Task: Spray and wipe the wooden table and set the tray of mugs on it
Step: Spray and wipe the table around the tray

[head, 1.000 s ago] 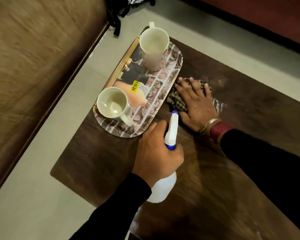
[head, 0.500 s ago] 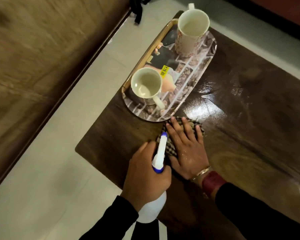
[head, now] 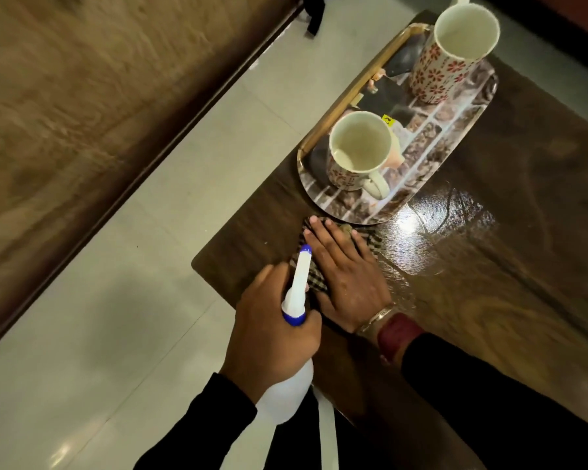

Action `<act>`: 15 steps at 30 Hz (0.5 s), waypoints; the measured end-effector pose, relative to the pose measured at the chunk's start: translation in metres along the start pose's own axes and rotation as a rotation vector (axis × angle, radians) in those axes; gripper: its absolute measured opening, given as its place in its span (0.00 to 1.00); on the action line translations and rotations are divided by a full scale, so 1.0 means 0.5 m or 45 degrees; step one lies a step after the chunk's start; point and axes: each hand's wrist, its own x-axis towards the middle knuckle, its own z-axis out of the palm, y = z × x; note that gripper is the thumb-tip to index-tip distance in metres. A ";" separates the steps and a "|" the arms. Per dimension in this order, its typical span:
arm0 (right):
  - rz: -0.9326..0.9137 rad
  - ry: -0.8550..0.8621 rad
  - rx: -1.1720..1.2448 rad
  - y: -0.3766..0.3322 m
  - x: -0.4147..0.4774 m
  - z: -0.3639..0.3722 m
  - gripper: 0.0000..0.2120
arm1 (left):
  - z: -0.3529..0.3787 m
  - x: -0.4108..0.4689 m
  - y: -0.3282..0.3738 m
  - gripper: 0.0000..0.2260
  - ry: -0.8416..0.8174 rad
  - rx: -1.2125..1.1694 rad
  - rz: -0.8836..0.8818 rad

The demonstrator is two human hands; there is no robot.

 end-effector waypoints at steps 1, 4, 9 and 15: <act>0.010 0.009 0.007 -0.013 0.017 0.006 0.42 | -0.004 0.001 0.001 0.25 0.031 -0.022 0.040; 0.100 0.071 0.067 -0.062 0.064 0.014 0.39 | -0.014 0.004 0.003 0.25 0.031 -0.061 0.069; 0.248 0.047 0.175 -0.125 0.146 -0.001 0.39 | -0.033 0.018 -0.014 0.22 0.054 -0.055 0.011; 0.371 0.202 -0.040 -0.150 0.234 0.041 0.41 | -0.064 0.034 -0.036 0.25 0.033 0.005 -0.049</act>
